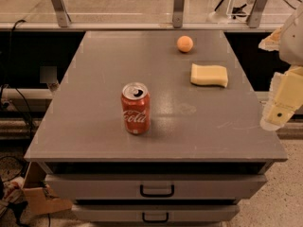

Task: Move sponge near coke can

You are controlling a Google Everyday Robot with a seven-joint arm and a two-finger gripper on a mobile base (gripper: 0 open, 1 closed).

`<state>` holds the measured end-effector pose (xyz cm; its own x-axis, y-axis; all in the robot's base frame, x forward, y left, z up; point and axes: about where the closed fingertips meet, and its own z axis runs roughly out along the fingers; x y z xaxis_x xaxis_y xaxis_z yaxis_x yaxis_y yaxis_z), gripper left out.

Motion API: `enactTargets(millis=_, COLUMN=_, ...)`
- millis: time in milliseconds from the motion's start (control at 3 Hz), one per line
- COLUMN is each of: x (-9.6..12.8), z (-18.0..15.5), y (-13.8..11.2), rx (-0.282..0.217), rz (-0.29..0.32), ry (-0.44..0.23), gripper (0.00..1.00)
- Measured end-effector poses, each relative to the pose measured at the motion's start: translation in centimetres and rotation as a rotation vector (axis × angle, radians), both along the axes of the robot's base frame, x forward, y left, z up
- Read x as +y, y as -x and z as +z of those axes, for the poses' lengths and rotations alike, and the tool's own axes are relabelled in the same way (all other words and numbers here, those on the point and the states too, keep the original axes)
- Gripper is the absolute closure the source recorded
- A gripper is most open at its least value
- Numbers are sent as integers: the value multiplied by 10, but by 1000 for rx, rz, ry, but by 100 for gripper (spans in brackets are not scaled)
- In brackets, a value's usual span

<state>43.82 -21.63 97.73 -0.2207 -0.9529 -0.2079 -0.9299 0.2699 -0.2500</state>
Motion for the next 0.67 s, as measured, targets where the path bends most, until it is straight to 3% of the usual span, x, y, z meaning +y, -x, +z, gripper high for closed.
enactTargets(millis=333, x=0, z=0, y=0, rx=0, rz=0, ry=0, gripper=0)
enactTargets(millis=667, x=0, z=-3, y=-16, rx=11, rz=8, ry=9, gripper=0)
